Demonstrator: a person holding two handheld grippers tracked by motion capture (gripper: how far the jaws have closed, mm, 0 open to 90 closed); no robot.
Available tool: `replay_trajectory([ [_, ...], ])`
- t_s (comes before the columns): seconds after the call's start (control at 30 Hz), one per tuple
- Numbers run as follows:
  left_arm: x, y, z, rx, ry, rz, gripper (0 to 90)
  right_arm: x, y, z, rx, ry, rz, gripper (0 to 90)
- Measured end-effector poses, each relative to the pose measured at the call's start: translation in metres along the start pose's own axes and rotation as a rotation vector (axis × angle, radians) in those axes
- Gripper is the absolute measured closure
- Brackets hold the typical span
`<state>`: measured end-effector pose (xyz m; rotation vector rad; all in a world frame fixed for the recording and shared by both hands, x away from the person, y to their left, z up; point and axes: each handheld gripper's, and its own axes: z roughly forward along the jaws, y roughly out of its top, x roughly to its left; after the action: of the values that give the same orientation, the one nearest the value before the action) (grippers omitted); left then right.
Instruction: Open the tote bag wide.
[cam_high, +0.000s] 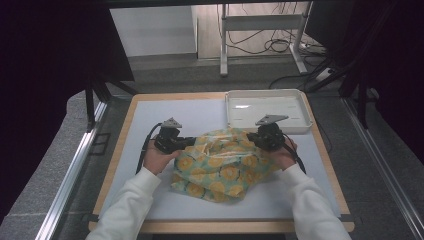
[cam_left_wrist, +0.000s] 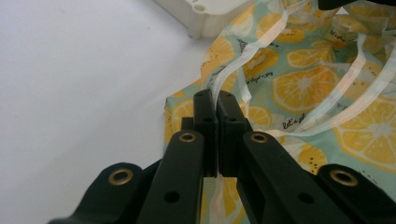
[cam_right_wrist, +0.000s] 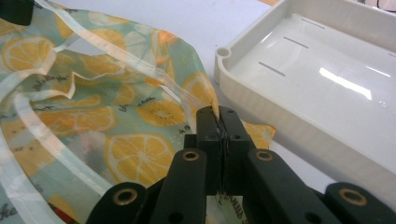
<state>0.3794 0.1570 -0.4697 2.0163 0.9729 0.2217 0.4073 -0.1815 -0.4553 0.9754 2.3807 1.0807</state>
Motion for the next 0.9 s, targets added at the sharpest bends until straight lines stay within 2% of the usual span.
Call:
replay_trajectory([
  [0.3,-0.005,0.002,-0.008,-0.027,-0.002,0.016,89.5,0.001,0.002,-0.013,-0.055,0.001,0.002,87.8],
  [0.9,-0.011,0.003,-0.020,-0.070,-0.030,0.016,89.4,0.004,0.003,-0.018,-0.079,0.035,0.007,87.8],
])
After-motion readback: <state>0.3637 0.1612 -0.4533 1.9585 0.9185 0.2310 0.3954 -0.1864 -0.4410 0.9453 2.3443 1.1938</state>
